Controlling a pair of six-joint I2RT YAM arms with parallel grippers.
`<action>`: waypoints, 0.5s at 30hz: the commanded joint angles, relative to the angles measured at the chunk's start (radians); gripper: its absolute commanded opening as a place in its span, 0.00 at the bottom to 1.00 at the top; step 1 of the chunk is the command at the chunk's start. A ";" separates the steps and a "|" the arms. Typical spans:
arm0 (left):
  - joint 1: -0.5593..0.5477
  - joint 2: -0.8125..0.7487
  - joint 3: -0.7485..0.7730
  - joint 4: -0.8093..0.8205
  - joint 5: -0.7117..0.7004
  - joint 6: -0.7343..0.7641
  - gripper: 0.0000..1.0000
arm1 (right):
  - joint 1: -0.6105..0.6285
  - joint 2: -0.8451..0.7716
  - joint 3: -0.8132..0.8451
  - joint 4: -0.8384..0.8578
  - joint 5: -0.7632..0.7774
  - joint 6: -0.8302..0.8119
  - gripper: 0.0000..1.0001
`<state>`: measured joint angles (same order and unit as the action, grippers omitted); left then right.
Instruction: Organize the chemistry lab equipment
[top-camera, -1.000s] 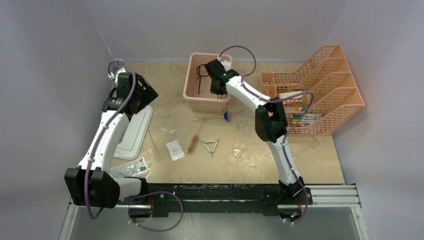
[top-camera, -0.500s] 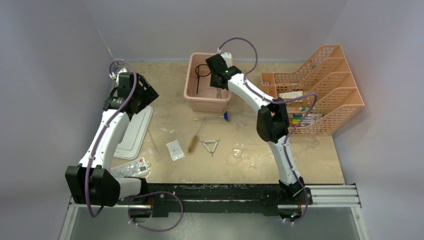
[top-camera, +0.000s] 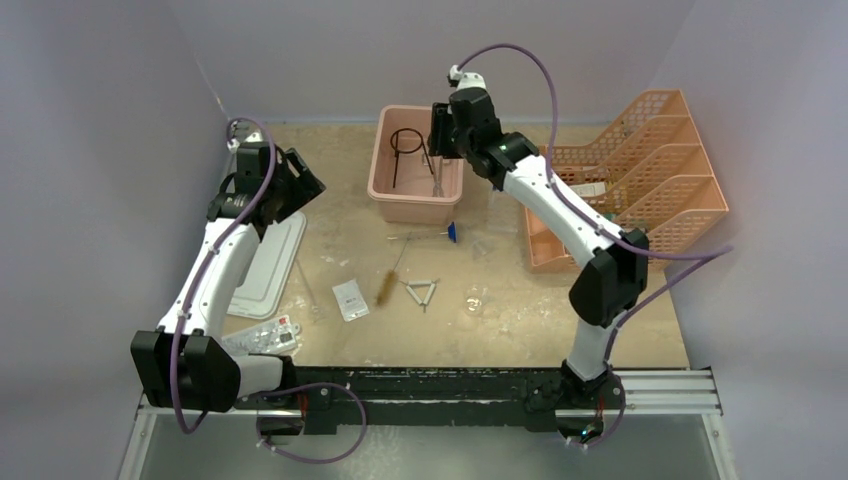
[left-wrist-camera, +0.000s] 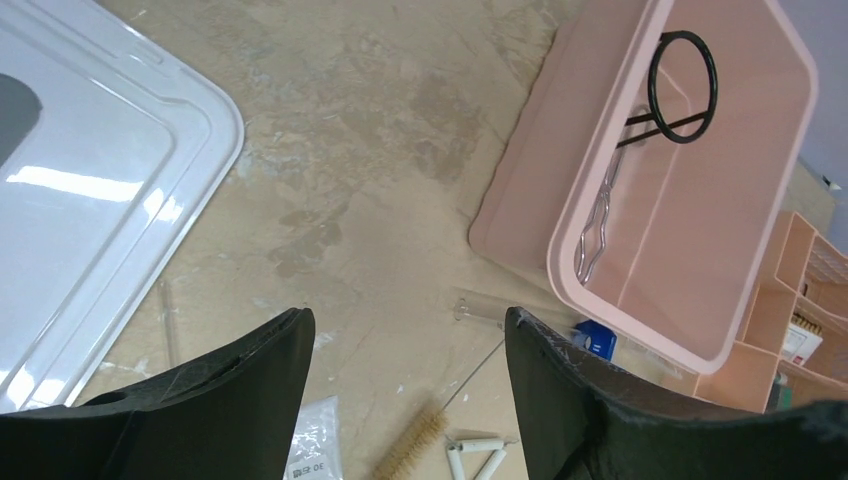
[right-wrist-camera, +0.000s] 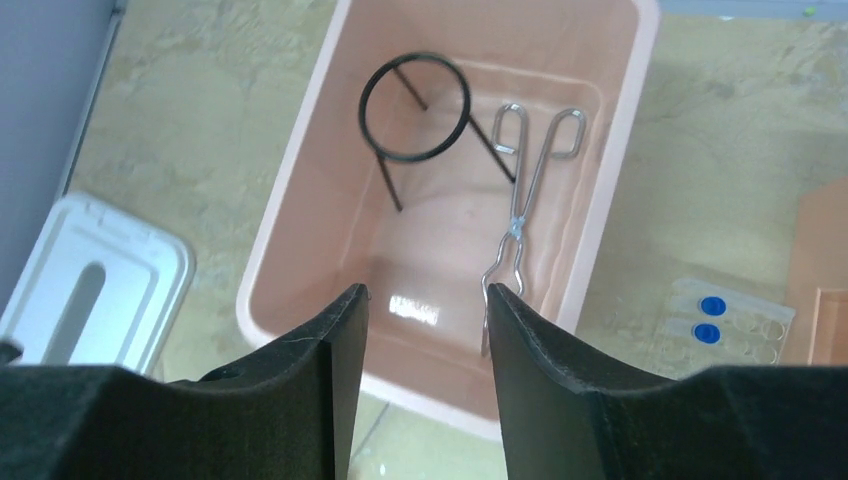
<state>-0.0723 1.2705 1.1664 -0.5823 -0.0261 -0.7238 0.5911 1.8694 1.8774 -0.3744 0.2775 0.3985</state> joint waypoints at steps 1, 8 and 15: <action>0.005 -0.034 -0.015 0.068 0.061 0.041 0.69 | 0.012 -0.110 -0.129 0.065 -0.202 -0.100 0.50; -0.006 -0.077 -0.096 0.120 0.134 0.068 0.70 | 0.073 -0.262 -0.339 0.082 -0.195 -0.097 0.51; -0.167 -0.048 -0.170 0.175 0.101 0.191 0.69 | 0.089 -0.384 -0.555 0.142 -0.228 0.156 0.51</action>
<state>-0.1532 1.2209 1.0370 -0.5041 0.0856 -0.6243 0.6880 1.5738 1.4040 -0.3065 0.0822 0.3866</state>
